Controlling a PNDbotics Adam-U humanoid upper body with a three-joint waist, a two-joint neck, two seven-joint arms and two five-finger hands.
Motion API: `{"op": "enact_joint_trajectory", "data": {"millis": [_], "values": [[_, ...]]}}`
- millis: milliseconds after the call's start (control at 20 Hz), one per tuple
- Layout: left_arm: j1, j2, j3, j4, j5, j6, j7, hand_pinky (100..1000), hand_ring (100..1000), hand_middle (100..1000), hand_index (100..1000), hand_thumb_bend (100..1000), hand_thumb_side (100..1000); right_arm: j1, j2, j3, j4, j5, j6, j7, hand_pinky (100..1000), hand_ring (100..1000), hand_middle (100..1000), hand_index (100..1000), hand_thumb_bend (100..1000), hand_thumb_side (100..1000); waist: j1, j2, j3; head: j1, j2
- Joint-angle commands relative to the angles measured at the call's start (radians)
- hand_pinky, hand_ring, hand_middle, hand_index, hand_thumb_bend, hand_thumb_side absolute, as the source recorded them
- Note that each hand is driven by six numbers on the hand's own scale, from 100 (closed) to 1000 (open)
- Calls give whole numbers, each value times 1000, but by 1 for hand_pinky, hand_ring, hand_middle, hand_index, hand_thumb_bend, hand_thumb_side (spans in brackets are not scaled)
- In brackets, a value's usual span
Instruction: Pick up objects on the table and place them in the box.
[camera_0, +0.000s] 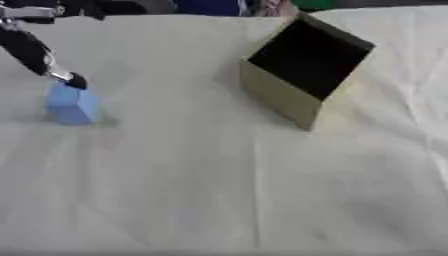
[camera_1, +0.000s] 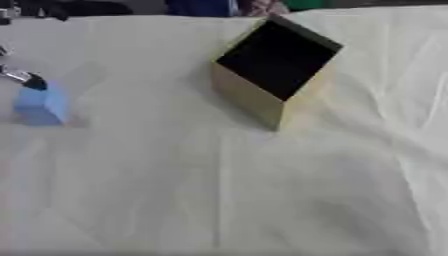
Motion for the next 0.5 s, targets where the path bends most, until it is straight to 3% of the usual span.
{"op": "enact_joint_trajectory", "data": {"millis": [50,500], "values": [[-8,50,1,18,2,-188,-176,998,999,934,1000,673,567,0,-29,-5,-16,7,2,1,663,769,584,727,100,803,0,-18,-1,4,-5],[-5,55,-15,92,-68,-203,-176,998,991,926,1000,693,524,-2,-28,-3,-16,9,4,1,662,769,584,727,100,804,2,-14,-5,8,-2]]}}
